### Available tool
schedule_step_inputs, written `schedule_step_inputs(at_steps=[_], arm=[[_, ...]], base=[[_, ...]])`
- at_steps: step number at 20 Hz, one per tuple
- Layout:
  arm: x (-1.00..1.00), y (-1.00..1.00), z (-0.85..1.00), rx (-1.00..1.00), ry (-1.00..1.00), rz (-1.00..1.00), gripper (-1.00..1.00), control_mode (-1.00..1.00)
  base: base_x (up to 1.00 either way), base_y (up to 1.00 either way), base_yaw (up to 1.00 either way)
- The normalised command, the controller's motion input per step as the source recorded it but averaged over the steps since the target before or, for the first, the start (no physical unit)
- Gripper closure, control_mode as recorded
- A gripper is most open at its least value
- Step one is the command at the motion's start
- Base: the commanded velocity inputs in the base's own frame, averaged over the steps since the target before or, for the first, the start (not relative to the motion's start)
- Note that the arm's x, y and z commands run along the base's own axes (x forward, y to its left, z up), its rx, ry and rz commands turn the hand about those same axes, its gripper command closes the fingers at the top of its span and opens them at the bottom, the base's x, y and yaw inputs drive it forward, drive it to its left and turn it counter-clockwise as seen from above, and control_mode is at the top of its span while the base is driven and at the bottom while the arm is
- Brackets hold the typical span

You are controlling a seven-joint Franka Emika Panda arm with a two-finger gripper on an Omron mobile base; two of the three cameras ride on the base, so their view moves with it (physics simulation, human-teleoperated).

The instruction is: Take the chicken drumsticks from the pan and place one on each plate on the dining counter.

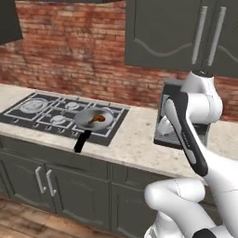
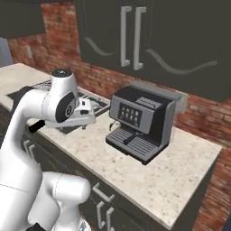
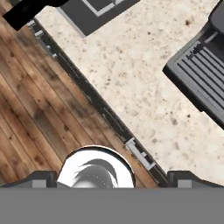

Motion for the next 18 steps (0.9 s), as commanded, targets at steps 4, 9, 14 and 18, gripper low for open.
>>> schedule_step_inputs(at_steps=[4,9,14,18], arm=[[0.0,0.0,0.0,0.0,0.0,0.0,-1.0,1.0],[0.0,0.0,0.0,0.0,0.0,0.0,-1.0,1.0],[0.0,0.0,0.0,0.0,0.0,0.0,-1.0,1.0],[0.0,0.0,0.0,0.0,0.0,0.0,-1.0,1.0]], base=[[1.0,0.87,-0.25],[0.95,1.0,-0.42],[0.9,0.9,-0.45],[0.83,0.7,-0.44]])
